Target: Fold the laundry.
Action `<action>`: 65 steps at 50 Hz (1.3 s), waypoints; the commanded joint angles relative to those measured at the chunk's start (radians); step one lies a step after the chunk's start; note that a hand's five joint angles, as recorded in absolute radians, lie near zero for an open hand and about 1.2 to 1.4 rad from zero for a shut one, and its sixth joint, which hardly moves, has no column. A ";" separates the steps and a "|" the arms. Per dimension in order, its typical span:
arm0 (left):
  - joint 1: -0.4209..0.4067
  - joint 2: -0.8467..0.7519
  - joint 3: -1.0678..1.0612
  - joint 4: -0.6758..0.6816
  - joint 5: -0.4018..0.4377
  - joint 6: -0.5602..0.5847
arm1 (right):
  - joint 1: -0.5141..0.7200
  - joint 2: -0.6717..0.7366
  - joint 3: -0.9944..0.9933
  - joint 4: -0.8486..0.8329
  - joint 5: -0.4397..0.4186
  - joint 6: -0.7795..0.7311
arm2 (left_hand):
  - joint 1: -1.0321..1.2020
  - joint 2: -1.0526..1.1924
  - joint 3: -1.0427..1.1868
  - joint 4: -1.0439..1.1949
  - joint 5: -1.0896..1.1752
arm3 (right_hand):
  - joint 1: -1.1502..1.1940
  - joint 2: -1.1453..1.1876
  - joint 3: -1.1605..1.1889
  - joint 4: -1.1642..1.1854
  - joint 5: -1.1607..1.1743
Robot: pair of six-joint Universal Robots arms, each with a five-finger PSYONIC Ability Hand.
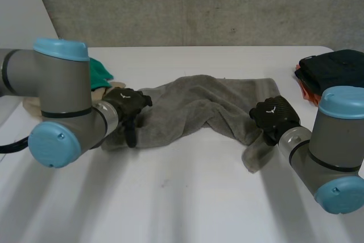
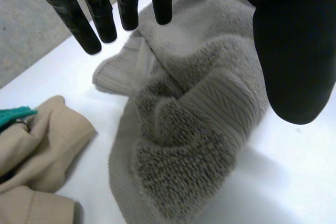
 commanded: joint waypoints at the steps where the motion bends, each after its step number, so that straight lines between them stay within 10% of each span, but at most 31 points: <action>1: -0.014 -0.049 0.011 -0.001 -0.042 0.053 | -0.002 0.005 -0.004 0.010 0.003 0.012 | 0.468 0.464 0.463 0.476 0.470 | 0.266 0.214 0.205 0.197 0.222; 5: -0.015 -0.045 0.011 0.001 -0.059 0.063 | -0.006 -0.008 -0.004 0.034 0.004 0.020 | 1.162 1.157 1.157 1.169 1.163 | 0.266 0.214 0.205 0.197 0.222; 21: -0.012 0.340 -0.028 -0.045 -0.007 -0.035 | -0.202 -0.271 -0.176 0.326 -0.154 0.047 | 1.165 1.161 1.160 1.172 1.166 | 0.266 0.214 0.205 0.197 0.222; 34: -0.037 -0.094 0.233 -0.060 -0.131 -0.042 | -0.197 0.106 -0.372 0.231 -0.195 0.060 | 1.165 1.161 1.160 1.172 1.166 | 0.266 0.214 0.205 0.197 0.222; 38: -0.047 -0.221 0.334 -0.062 -0.129 -0.055 | -0.193 0.183 -0.392 0.137 -0.191 0.060 | 0.540 0.536 0.535 0.547 0.541 | 0.266 0.214 0.205 0.197 0.222; 42: -0.058 -0.232 0.360 -0.062 -0.086 -0.062 | -0.188 0.188 -0.388 0.064 -0.171 0.060 | -0.056 -0.061 -0.062 -0.049 -0.055 | -0.633 -0.685 -0.694 -0.701 -0.677; 51: -0.015 -0.034 0.175 0.013 -0.122 -0.058 | -0.193 -0.004 -0.307 0.183 -0.074 0.095 | -0.056 -0.061 -0.062 -0.049 -0.055 | -0.956 -1.008 -1.017 -1.024 -1.000; 65: 0.077 0.129 -0.285 0.174 -0.074 0.252 | -0.165 -0.042 -0.164 0.350 -0.327 -0.014 | 0.117 0.113 0.112 0.125 0.119 | -0.671 -0.723 -0.732 -0.740 -0.715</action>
